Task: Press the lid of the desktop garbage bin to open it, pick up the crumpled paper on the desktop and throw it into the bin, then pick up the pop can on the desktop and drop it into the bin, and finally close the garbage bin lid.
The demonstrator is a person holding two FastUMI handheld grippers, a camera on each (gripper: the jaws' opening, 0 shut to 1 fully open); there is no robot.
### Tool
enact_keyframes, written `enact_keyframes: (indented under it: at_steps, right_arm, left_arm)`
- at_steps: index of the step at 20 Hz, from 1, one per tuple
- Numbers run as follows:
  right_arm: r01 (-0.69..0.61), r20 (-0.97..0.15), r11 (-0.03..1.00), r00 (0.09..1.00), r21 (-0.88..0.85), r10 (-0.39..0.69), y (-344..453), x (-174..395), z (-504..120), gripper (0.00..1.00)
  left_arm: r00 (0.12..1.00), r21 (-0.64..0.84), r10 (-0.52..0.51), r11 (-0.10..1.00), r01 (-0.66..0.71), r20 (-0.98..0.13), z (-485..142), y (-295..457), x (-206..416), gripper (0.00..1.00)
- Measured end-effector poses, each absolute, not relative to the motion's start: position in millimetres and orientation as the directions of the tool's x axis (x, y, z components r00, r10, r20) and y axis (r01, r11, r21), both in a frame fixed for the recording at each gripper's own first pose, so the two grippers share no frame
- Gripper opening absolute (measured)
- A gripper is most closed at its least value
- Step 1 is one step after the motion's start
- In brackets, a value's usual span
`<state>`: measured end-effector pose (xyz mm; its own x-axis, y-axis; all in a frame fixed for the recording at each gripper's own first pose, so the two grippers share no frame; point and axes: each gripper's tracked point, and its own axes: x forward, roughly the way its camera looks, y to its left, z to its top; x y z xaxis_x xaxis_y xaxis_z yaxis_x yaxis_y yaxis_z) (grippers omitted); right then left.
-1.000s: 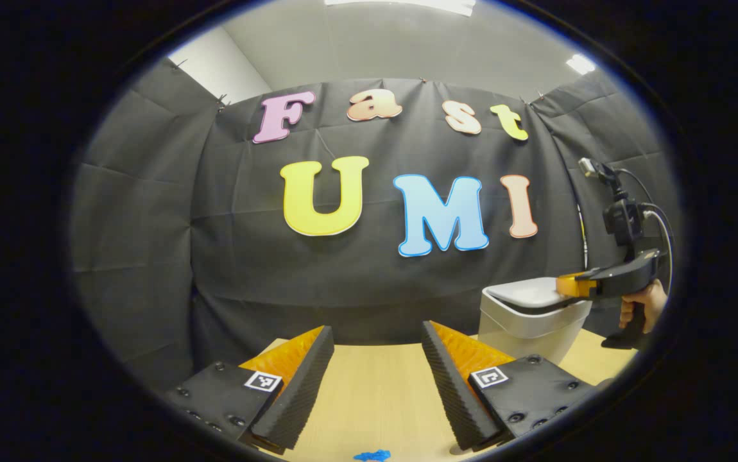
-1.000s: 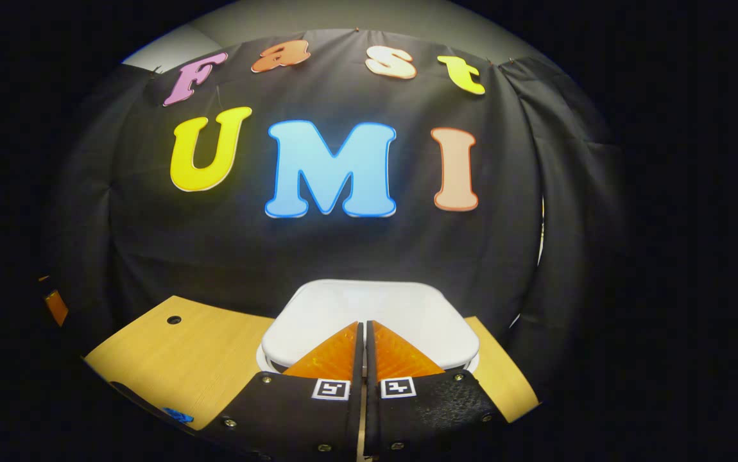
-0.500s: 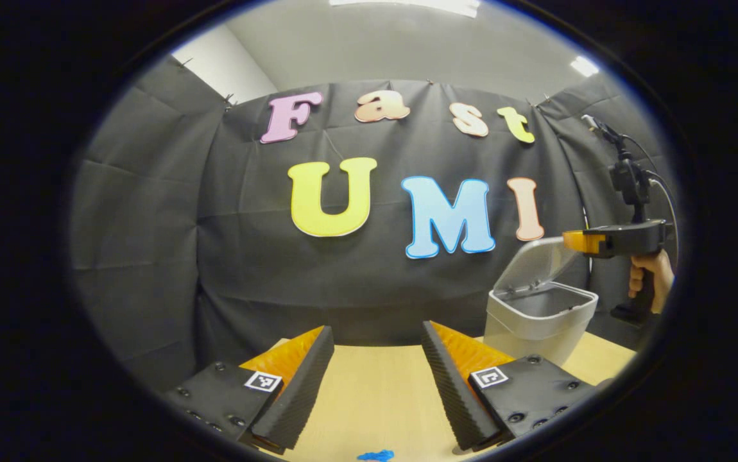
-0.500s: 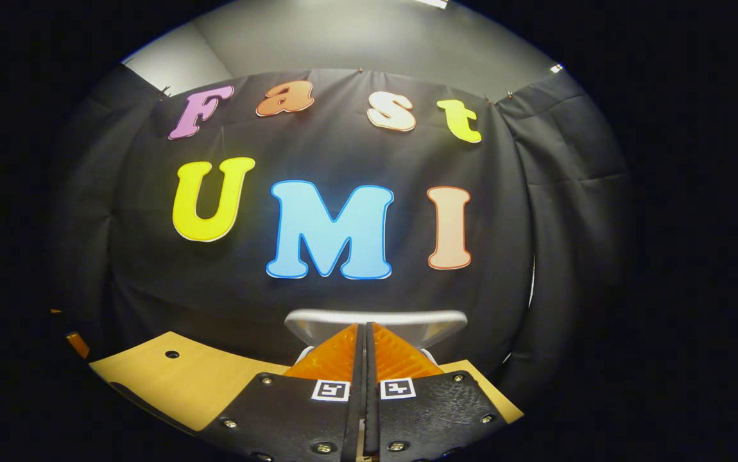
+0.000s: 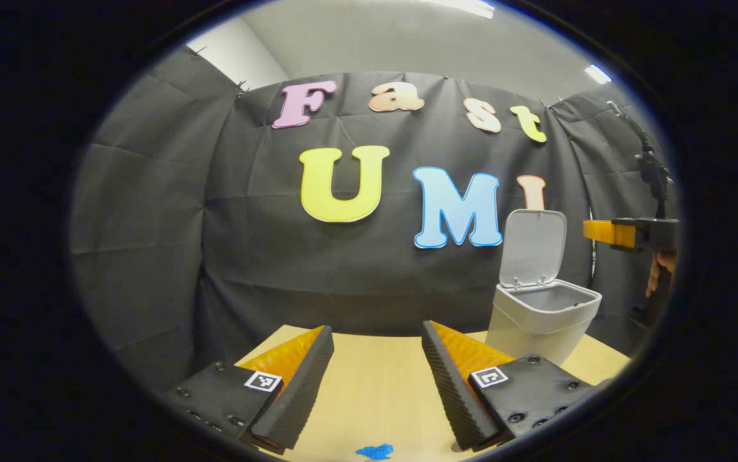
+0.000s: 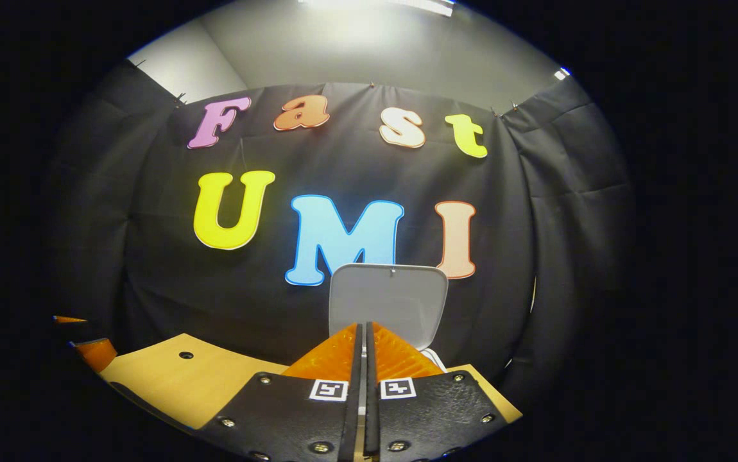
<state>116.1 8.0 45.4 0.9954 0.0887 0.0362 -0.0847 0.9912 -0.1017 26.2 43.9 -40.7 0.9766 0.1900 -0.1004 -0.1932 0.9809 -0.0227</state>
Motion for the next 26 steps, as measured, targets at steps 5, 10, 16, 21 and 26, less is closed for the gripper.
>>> enact_keyframes:
  at_steps: [5,10,16,21,26]
  right_arm:
    - [-0.116,0.009,0.989,0.993,-0.096,0.118,24.6,94.5,28.5,0.30]
    - [-0.184,-0.028,0.979,0.983,-0.083,0.182,50.8,74.7,11.7,0.59]
    - [-0.198,-0.031,0.979,0.980,-0.055,0.196,58.9,53.6,3.8,0.94]
    - [-0.186,-0.022,0.981,0.983,-0.063,0.185,59.0,35.4,-0.4,0.96]
    - [-0.183,-0.050,0.980,0.982,-0.074,0.180,65.8,14.4,-12.5,0.96]
  left_arm:
    - [0.965,-0.026,0.215,0.975,-0.221,-0.151,-70.6,71.2,15.9,0.92]
    - [0.963,-0.054,0.186,0.978,-0.200,-0.196,-96.9,84.1,8.5,0.98]
    - [0.940,-0.111,0.136,0.978,-0.179,-0.313,-157.2,87.8,-1.6,1.00]
    - [0.907,-0.125,0.080,0.982,-0.144,-0.414,-209.0,77.7,-7.4,0.92]
    - [0.864,-0.137,-0.002,0.987,-0.078,-0.504,-260.9,56.1,-6.0,0.92]
